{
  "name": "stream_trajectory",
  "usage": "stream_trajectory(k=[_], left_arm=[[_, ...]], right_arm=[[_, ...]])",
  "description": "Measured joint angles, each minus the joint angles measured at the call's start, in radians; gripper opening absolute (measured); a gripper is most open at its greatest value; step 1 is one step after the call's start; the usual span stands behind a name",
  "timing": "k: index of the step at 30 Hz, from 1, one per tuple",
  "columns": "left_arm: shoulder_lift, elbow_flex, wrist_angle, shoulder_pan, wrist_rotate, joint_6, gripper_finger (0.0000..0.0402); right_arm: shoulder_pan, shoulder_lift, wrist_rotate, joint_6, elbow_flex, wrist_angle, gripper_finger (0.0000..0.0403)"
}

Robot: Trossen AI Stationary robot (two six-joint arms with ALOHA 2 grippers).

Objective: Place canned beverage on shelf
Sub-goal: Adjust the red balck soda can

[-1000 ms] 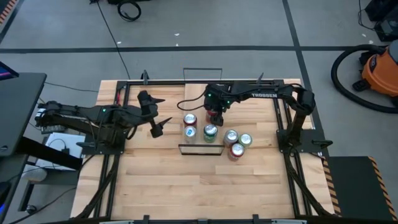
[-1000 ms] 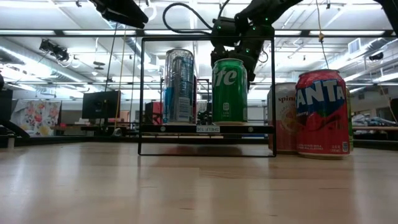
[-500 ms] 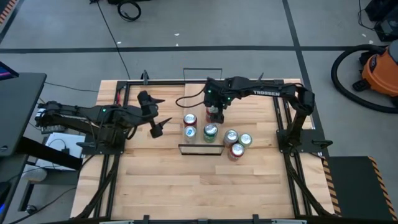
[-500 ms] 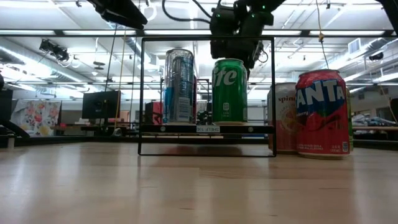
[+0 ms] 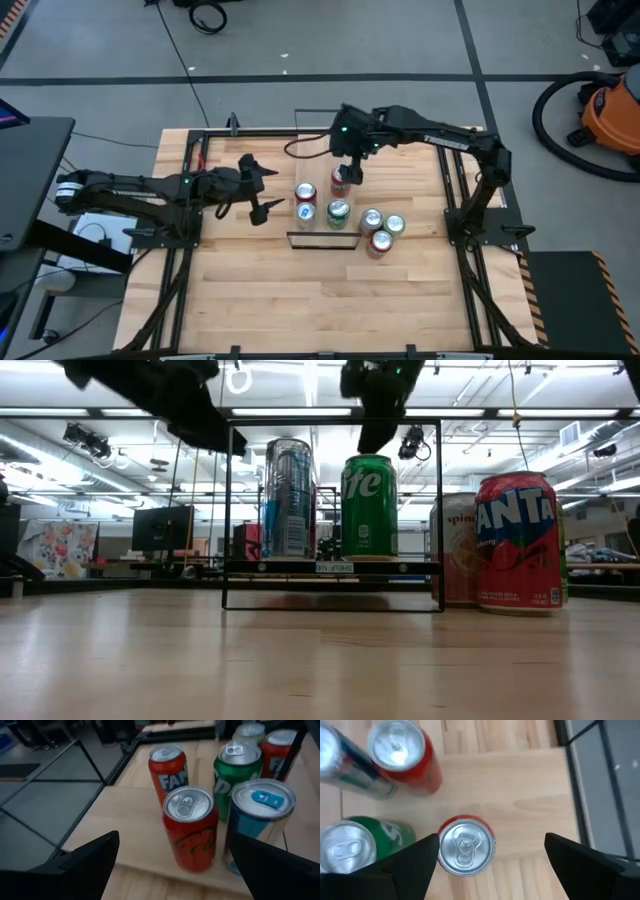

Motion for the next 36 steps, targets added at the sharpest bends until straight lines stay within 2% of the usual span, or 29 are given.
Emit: stream_trajectory(k=[8,11,15,23,28,36], left_arm=[[0.001,-0.205,0.293,0.102,0.178,-0.009,0.0389],[0.001,-0.274,0.426,0.125,0.226,-0.027,0.0389],[0.036,-0.350,0.585,0.136,0.239,-0.040,0.0389],[0.228,-0.355,0.766,0.135,0.239,-0.046,0.0389],[0.337,-0.348,0.842,0.135,0.253,-0.044,0.0389],[0.501,-0.348,1.000,0.142,0.278,-0.088,0.0389]], right_arm=[[0.021,-0.136,0.038,0.040,-0.021,0.029,0.0372],[0.048,-0.206,0.084,0.040,-0.098,0.107,0.0372],[0.064,-0.319,0.108,0.035,-0.260,0.270,0.0367],[0.064,-0.484,0.108,0.089,-0.538,0.476,0.0365],[0.064,-0.527,0.108,0.119,-0.594,0.476,0.0365],[0.064,-0.542,0.108,0.122,-0.599,0.475,0.0365]])
